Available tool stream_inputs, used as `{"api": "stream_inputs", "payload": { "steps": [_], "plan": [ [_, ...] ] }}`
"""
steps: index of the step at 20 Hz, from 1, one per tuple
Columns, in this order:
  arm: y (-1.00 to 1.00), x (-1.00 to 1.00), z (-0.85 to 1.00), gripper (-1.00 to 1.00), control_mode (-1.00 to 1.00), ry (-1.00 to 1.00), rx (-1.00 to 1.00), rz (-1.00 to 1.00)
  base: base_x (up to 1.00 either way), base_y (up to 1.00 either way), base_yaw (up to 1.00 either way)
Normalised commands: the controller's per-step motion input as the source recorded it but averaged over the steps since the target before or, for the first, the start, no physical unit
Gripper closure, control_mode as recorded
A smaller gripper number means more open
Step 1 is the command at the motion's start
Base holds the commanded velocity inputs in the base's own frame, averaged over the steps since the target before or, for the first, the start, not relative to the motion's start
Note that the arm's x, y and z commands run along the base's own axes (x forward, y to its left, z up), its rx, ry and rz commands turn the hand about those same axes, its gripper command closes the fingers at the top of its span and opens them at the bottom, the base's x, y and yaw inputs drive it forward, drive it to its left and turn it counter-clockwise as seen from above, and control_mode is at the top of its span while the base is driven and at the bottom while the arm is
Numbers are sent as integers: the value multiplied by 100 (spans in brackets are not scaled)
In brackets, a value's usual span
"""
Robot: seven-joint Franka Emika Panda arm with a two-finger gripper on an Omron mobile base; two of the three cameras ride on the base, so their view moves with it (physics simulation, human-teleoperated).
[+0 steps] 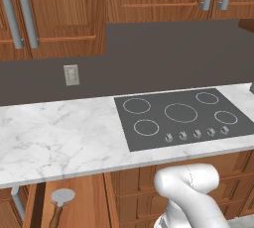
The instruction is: Take the pizza cutter from the drawer on the left and place it on the dining counter for cutting.
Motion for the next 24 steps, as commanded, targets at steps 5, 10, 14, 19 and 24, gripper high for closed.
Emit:
{"api": "stream_inputs", "payload": {
  "steps": [5, 10, 14, 19, 24],
  "plan": [
    [11, -65, -2, 100, -100, 7, 0, 0, 0, 0, 0],
    [11, -60, 0, 100, -100, 5, 0, 0, 0, 0, 0],
    [13, -51, 0, 100, -100, 7, 0, 0, 0, 0, 0],
    [2, -16, 0, 100, -100, 7, 0, 0, 0, 0, 0],
    [0, 0, 0, 100, -100, 1, 0, 0, 0, 0, 0]
  ]
}}
